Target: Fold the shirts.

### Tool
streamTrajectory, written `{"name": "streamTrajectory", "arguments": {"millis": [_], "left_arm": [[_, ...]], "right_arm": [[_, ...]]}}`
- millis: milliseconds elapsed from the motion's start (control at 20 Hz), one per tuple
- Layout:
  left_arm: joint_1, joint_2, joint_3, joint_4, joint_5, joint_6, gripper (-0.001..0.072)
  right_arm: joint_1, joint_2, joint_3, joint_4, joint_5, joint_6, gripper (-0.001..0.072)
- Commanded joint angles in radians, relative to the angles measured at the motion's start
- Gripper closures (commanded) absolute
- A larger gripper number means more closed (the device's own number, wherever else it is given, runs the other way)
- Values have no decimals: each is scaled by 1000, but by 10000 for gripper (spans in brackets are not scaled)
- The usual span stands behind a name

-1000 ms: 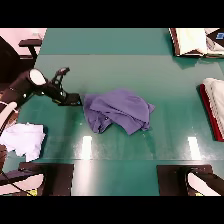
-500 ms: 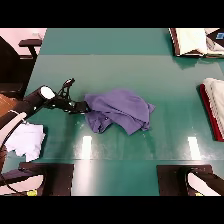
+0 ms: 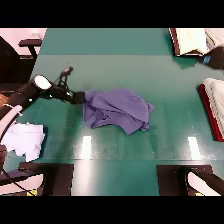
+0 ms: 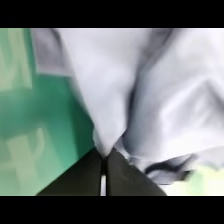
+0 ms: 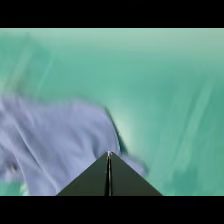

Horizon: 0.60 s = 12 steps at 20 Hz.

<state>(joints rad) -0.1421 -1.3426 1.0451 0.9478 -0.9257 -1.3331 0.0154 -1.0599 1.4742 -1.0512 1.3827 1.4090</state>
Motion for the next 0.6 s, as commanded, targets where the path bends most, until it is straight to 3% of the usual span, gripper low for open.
{"name": "streamTrajectory", "arguments": {"millis": [0,50,300,550], "left_arm": [[34,27,106,25,-36,7,680],[34,29,120,29,-34,7,680],[34,27,124,41,-33,7,680],[34,27,124,45,-33,7,680]], "right_arm": [[-54,-6,-265,-5,-8,32,433],[-61,-21,-348,-5,-27,33,275],[-6,-203,-618,92,-213,30,278],[113,-403,-561,143,-343,29,278]]}}
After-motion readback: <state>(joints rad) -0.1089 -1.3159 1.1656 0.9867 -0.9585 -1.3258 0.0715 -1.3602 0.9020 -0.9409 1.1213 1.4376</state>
